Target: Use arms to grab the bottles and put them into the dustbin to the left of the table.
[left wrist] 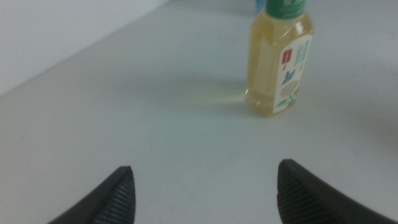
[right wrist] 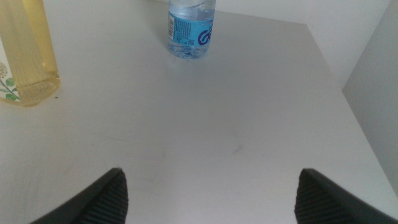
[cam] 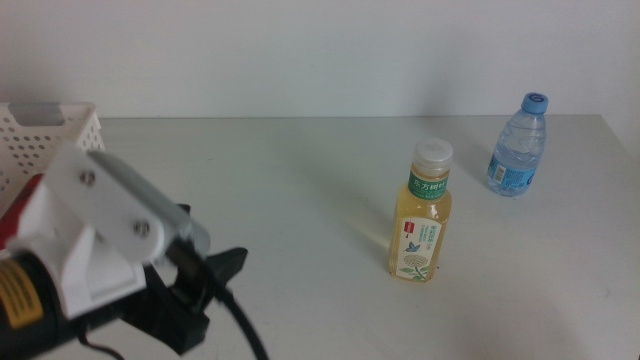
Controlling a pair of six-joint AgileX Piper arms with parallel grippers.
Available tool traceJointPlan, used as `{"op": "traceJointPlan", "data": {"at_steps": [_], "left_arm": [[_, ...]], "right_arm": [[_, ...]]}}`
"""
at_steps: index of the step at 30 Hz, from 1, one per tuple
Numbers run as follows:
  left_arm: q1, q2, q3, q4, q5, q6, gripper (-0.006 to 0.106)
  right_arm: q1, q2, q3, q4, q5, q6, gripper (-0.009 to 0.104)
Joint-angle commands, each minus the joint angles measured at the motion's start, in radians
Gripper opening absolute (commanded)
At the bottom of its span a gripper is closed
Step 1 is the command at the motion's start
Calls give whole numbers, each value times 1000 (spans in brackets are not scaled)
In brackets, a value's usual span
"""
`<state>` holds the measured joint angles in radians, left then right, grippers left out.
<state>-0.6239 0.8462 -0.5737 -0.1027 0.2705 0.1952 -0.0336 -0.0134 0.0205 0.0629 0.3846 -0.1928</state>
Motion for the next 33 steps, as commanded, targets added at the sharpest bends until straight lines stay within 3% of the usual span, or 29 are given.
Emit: {"op": "traceJointPlan", "data": {"at_steps": [1,9,22,33], "left_arm": [[-42,-24,66,-16,-254,-14,74],[-108,-19,226,-16,-421,-14,74],[-108,-10,234,-17,-483,-44,75],[-169,269,220,13,-827,-173,75]], "right_arm": [[-5,-22,-2,-6,-62,-13,87],[-5,-22,-2,-5,-62,-13,87],[-5,-22,-2,-5,-62,-13,87],[-5,-22,-2,-5,-62,-13,87]]}}
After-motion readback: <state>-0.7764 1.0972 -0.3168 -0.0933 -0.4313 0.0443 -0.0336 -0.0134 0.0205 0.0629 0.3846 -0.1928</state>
